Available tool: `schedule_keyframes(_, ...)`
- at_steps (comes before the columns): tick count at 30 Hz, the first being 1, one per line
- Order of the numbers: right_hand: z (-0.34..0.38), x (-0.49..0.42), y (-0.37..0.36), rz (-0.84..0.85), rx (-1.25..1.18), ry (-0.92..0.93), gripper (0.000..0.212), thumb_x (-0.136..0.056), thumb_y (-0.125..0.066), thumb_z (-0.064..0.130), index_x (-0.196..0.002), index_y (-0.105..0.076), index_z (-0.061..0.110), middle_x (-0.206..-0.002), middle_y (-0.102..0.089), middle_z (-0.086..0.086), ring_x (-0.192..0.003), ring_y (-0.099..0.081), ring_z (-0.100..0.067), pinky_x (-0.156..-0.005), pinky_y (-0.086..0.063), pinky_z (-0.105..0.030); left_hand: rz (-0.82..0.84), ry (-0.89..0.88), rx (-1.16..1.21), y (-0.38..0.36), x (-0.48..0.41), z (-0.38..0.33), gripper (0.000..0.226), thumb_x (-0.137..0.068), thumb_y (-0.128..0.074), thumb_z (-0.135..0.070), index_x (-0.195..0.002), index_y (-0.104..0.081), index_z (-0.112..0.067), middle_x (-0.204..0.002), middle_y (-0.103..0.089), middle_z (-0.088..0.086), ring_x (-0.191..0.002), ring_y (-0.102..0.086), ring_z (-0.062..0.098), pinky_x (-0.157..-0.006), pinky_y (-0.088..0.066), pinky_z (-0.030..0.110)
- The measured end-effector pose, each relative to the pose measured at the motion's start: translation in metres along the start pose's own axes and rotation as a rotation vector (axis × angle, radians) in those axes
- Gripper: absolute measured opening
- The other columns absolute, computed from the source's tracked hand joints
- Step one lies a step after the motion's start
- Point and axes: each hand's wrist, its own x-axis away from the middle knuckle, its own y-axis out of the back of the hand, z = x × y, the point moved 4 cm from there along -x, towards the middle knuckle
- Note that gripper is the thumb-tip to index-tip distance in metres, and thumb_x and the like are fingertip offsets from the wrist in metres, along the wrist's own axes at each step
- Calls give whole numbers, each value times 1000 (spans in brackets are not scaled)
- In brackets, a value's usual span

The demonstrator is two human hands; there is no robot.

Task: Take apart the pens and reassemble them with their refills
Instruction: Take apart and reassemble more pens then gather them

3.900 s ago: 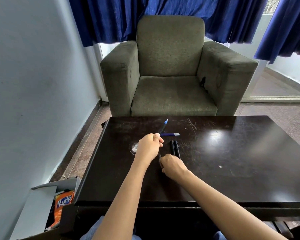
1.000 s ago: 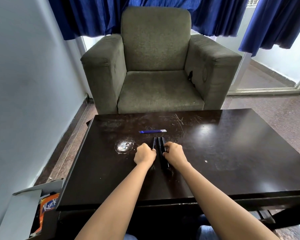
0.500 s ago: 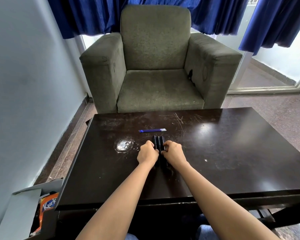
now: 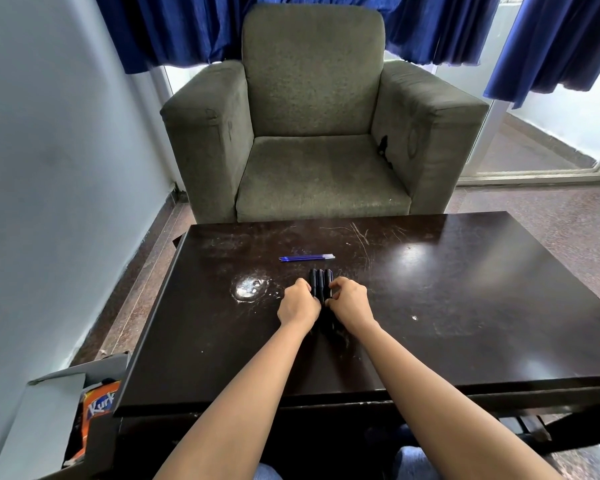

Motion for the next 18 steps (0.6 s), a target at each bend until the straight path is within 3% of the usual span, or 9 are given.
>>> schedule_keyframes(18,8,2,-5,2,-10,14,35,-79,-65,3,-114,-63,7,-106,-68,-15,-98,-64,-26,-84,-48,-29,9,1,-15,6,2,5,27,-89,-55,-16,-116,-55,-16,-122,-59,9,-107,-60,30,-84,-49,38)
